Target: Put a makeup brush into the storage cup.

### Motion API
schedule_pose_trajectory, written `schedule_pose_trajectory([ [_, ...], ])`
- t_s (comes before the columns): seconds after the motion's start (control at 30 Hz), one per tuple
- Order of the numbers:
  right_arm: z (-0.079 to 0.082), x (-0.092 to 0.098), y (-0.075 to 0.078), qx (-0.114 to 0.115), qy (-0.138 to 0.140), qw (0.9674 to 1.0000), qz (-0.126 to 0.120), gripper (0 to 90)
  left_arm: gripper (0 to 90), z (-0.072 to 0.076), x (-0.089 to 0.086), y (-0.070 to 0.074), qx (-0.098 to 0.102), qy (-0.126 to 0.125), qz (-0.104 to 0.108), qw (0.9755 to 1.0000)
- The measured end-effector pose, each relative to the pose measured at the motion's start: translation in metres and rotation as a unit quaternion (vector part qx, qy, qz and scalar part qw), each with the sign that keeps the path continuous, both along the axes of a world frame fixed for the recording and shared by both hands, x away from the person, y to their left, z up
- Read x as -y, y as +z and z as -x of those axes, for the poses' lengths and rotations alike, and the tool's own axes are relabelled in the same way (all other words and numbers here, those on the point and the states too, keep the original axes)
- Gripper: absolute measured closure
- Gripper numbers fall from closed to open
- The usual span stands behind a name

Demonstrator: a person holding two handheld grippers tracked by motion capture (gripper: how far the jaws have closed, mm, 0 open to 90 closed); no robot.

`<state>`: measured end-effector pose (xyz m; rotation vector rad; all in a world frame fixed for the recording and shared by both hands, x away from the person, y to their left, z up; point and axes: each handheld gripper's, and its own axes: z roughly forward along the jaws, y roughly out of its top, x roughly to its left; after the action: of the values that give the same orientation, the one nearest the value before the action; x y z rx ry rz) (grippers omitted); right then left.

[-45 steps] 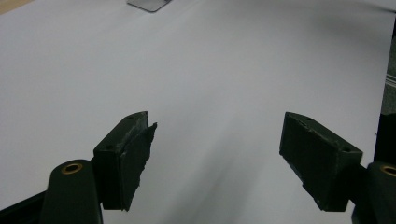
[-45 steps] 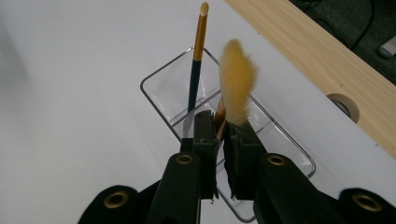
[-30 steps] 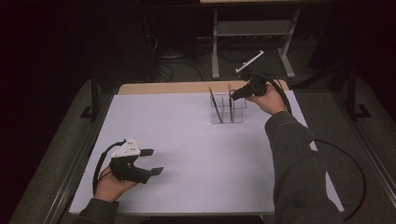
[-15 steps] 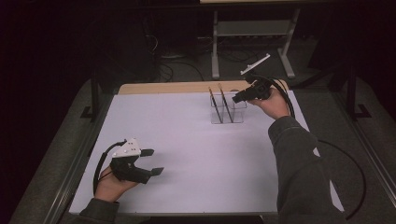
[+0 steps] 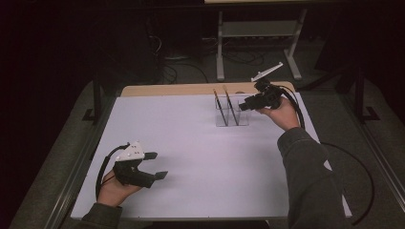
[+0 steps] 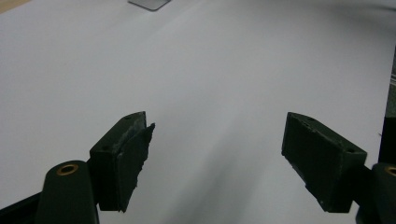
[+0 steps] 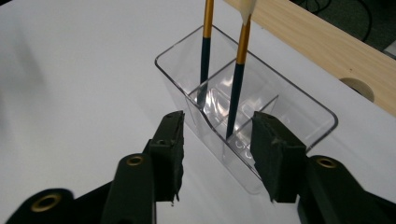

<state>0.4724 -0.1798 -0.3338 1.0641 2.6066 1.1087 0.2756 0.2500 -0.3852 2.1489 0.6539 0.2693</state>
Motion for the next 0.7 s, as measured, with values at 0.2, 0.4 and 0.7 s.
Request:
schedule_pose_trajectory([
  [0.2, 0.007, 0.007, -0.002, 0.006, -0.01, 0.9999, -0.013, 43.4, 20.5, -0.001, 0.001, -0.001, -0.005, 0.003, 0.002, 1.0],
  [0.4, 0.014, 0.013, -0.003, 0.011, -0.016, 0.9996, -0.018, 39.0, 20.0, -0.001, 0.0, -0.001, -0.004, 0.004, 0.003, 1.0],
  [0.7, 0.022, 0.019, -0.002, 0.011, -0.02, 0.9994, -0.026, 35.6, 19.7, -0.001, -0.003, 0.0, -0.004, 0.007, 0.006, 0.9999],
])
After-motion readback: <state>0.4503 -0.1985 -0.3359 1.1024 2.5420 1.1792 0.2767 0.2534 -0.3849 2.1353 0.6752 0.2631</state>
